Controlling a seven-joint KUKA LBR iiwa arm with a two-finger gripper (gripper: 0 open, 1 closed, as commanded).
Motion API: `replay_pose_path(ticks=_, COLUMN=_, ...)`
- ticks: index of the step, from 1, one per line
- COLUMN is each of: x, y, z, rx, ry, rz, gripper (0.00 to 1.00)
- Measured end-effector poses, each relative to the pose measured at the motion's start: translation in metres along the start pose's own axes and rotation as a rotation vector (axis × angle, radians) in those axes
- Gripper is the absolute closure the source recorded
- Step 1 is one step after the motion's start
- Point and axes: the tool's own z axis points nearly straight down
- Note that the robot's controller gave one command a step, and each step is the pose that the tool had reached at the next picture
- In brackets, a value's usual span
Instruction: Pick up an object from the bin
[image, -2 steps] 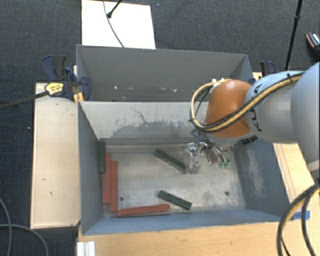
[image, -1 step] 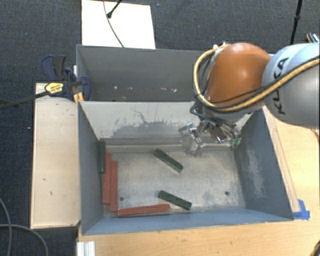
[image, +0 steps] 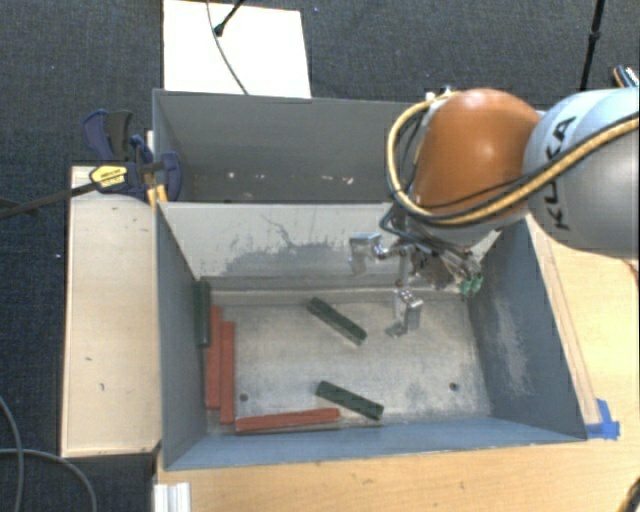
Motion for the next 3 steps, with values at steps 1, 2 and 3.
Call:
replay_pose_path(ticks=1, x=0.007, y=-0.050, z=-0.088, rx=0.004, ry=-0.005, rz=-0.232, gripper=0.00)
replay_pose_path(ticks=2, x=-0.002, y=0.004, z=0.074, rx=-0.004, ry=0.008, rz=-0.040, gripper=0.00)
replay_pose_path(ticks=3, x=-0.019, y=0.016, z=0.134, rx=-0.002, ry=0.004, rz=0.085, gripper=0.00)
